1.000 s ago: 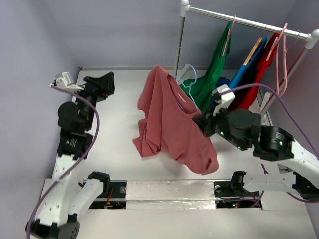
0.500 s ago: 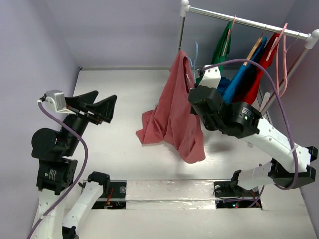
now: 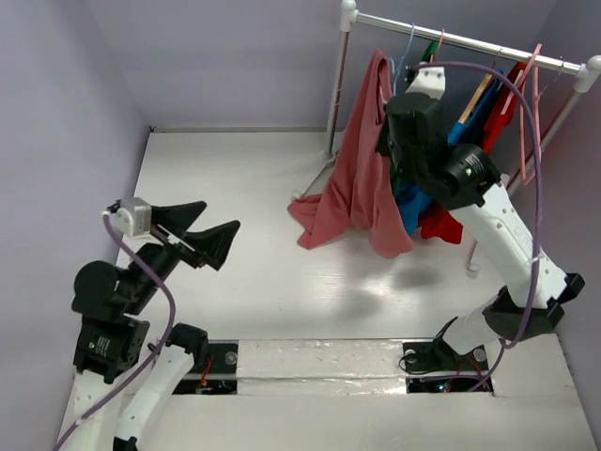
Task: Place the t-shirt on the hanger
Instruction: Place the hanger at the clothesline.
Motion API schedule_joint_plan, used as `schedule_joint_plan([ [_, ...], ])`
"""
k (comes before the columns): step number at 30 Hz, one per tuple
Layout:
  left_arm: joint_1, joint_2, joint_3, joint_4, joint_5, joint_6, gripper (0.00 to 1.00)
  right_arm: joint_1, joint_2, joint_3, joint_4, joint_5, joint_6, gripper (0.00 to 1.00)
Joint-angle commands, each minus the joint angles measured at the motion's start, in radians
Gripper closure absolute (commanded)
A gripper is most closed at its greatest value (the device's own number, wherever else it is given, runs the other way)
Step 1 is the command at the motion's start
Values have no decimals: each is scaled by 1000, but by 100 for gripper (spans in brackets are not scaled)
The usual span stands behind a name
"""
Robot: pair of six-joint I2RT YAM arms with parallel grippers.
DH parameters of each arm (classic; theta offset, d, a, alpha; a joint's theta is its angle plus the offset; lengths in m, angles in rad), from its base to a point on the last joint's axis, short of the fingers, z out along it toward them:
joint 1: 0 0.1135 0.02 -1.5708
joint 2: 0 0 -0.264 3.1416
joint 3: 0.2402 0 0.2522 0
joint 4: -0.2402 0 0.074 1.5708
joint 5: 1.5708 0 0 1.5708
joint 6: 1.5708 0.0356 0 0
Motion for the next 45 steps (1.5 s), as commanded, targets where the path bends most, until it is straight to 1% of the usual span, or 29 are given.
schedule_joint_plan([
  [1, -26, -9, -60, 40, 39, -3, 1, -61, 56, 104, 137, -52, -49, 100],
  [4, -49, -24, -83, 21, -7, 19, 1, -102, 119, 156, 146, -72, -64, 100],
  [7, -59, -38, -94, 9, -23, 36, 1, -127, 157, 173, 210, -79, -121, 100],
  [8, -72, -44, -98, 11, -24, 40, 1, -139, 165, 172, 259, -88, -164, 100],
  [12, -104, -59, -131, 7, -50, 56, 1, -177, 228, 232, 272, -105, -216, 100],
  [15, -122, -73, -167, 24, -78, 51, 1, -190, 260, 258, 301, -111, -250, 100],
  [23, -150, -64, -255, 76, -84, 48, 1, -199, 295, 284, 407, -78, -357, 100],
  [27, -150, -55, -278, 96, -84, 45, 1, -231, 334, 333, 381, -82, -368, 100],
  [28, -150, -55, -279, 98, -86, 45, 1, -256, 341, 330, 376, -88, -367, 100],
  [30, -150, -49, -281, 103, -84, 45, 1, -269, 337, 302, 376, -99, -344, 100],
  [31, -150, -46, -282, 104, -84, 46, 1, -283, 331, 254, 385, -113, -336, 100],
  [35, -150, -41, -289, 106, -84, 45, 1, -319, 303, 158, 415, -161, -282, 100],
  [45, -150, -45, -290, 101, -104, 40, 1, -328, 239, -46, 485, -194, -236, 100],
])
